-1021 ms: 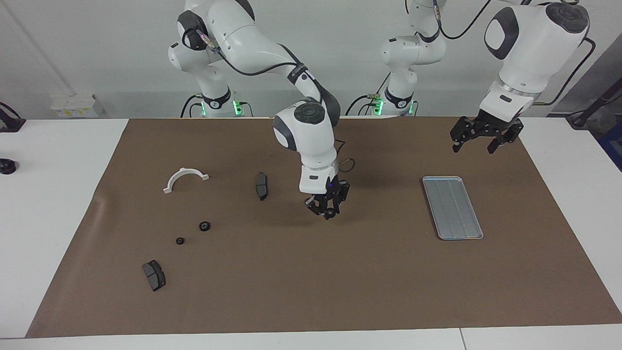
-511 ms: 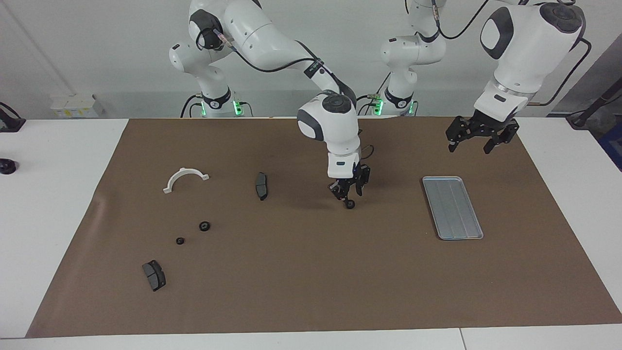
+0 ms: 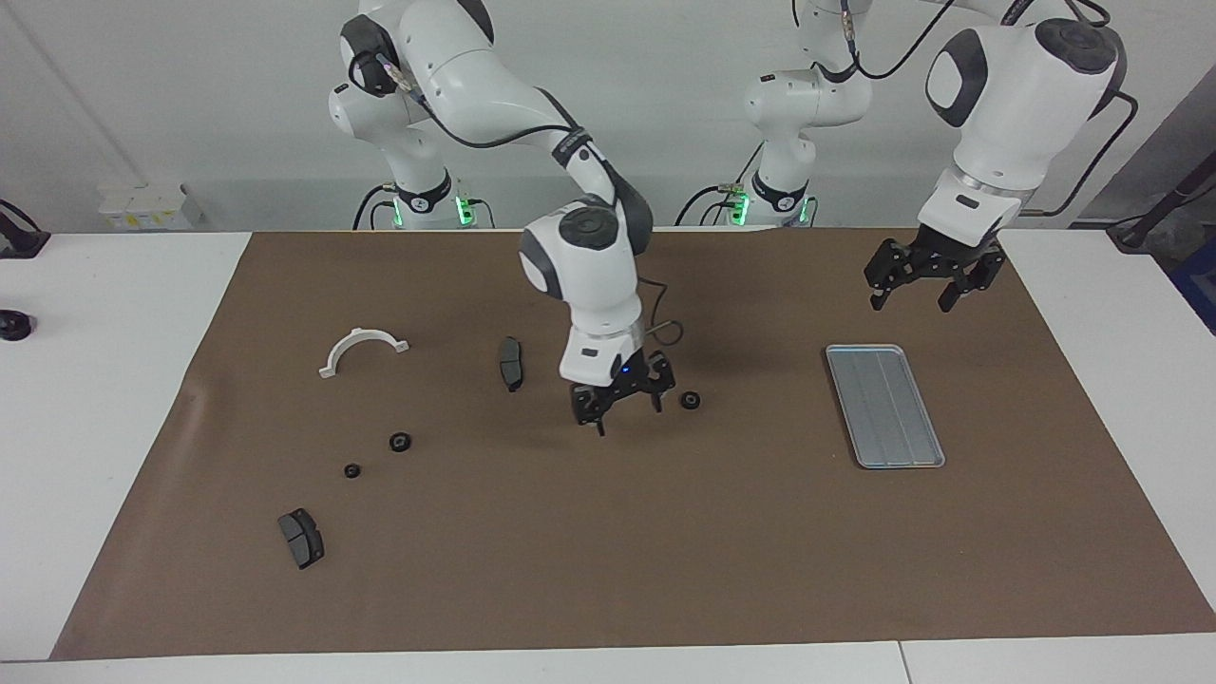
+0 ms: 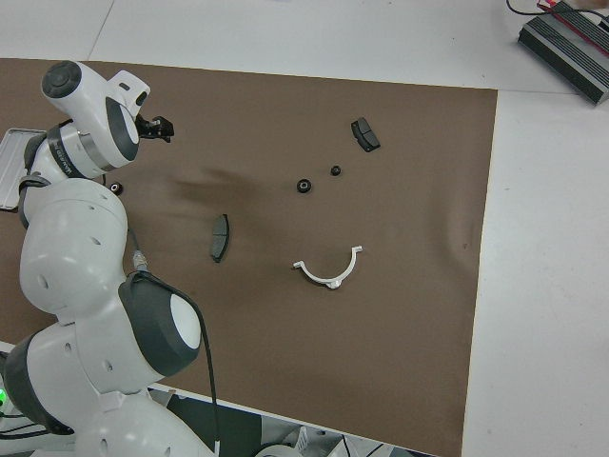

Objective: Pick bearing gear from pile to tray
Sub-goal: 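Take the gear with the left gripper while the right gripper withdraws, then grasp another gear with the right gripper while the left gripper holds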

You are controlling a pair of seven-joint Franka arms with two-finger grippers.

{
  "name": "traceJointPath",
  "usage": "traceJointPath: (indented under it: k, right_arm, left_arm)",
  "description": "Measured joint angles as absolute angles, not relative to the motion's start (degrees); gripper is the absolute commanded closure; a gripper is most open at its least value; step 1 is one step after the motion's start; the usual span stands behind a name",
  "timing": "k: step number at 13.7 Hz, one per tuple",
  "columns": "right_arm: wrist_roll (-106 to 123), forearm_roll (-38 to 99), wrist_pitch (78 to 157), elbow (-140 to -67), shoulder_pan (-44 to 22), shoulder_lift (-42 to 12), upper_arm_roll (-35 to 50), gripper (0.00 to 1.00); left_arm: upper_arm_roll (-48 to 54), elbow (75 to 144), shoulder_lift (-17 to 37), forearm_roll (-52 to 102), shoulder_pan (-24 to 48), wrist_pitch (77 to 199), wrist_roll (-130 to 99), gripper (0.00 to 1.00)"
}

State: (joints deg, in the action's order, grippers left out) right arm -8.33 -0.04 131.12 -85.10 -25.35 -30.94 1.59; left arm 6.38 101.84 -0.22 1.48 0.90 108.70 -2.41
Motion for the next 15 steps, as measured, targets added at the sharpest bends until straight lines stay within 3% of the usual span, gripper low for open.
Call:
traceJointPath:
  k: [8,11,15]
  right_arm:
    - [10.48,1.11,119.51,-85.33,-3.20,-29.02,1.74,0.00]
    - [14.06,1.12,117.93,-86.83,0.84,-29.13,1.76,0.00]
    - [14.82,1.12,119.42,-89.61,1.56,-29.24,1.86,0.00]
  left_arm:
    - [6.85,114.42,8.09,1.49,16.07,131.91,-23.52,0.00]
    - [6.84,115.61,12.57,1.46,20.20,134.32,-27.65,0.00]
    - [6.77,115.76,18.66,1.38,23.33,138.51,-31.57,0.00]
